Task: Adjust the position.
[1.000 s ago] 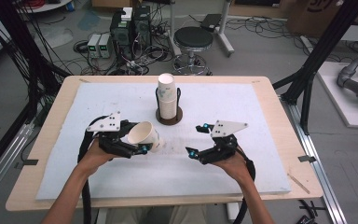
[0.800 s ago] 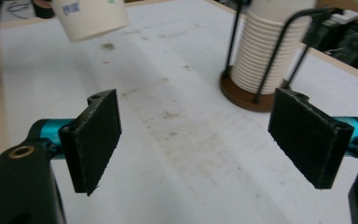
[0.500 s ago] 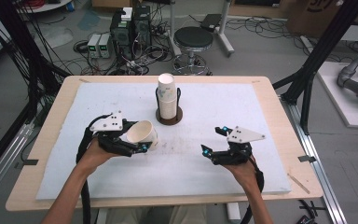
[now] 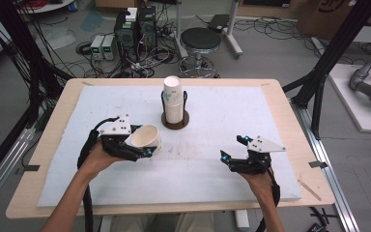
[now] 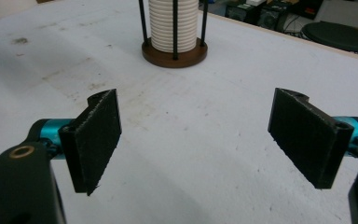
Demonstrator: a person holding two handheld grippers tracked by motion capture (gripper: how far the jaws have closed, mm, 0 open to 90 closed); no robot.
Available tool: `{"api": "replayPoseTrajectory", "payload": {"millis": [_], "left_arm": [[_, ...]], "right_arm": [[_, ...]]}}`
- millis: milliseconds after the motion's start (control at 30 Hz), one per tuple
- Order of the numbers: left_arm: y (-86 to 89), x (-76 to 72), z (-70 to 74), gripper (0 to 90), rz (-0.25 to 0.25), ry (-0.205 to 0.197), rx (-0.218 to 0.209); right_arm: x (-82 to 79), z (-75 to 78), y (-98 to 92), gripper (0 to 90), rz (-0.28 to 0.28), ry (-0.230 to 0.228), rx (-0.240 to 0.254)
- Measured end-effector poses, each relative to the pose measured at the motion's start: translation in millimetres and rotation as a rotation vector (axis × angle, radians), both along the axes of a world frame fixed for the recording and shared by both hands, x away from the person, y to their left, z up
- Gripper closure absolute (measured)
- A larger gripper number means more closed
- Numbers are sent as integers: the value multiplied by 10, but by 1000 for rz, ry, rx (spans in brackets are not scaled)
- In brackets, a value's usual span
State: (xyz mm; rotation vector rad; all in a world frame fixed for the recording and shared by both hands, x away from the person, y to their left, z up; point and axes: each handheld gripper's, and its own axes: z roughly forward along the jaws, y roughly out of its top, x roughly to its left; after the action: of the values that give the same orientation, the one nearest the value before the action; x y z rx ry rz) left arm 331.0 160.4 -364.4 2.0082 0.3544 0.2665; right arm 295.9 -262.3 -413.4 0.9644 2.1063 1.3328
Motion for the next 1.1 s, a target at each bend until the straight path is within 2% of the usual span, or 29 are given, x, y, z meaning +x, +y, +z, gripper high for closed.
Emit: {"api": "replayPoseTrajectory", "payload": {"millis": [167, 333, 467, 1100], "left_arm": [[4, 8, -4, 347, -1, 4, -3], [21, 13, -7, 347, 5, 8, -5], [21, 18, -11, 347, 1, 9, -4], [12, 58, -40, 347, -2, 23, 13]], "right_arm": [[11, -60, -45, 175, -8, 17, 26], [19, -99, -47, 175, -6, 10, 29], [28, -128, -29, 175, 2, 24, 26], [19, -117, 18, 175, 16, 11, 21]]}}
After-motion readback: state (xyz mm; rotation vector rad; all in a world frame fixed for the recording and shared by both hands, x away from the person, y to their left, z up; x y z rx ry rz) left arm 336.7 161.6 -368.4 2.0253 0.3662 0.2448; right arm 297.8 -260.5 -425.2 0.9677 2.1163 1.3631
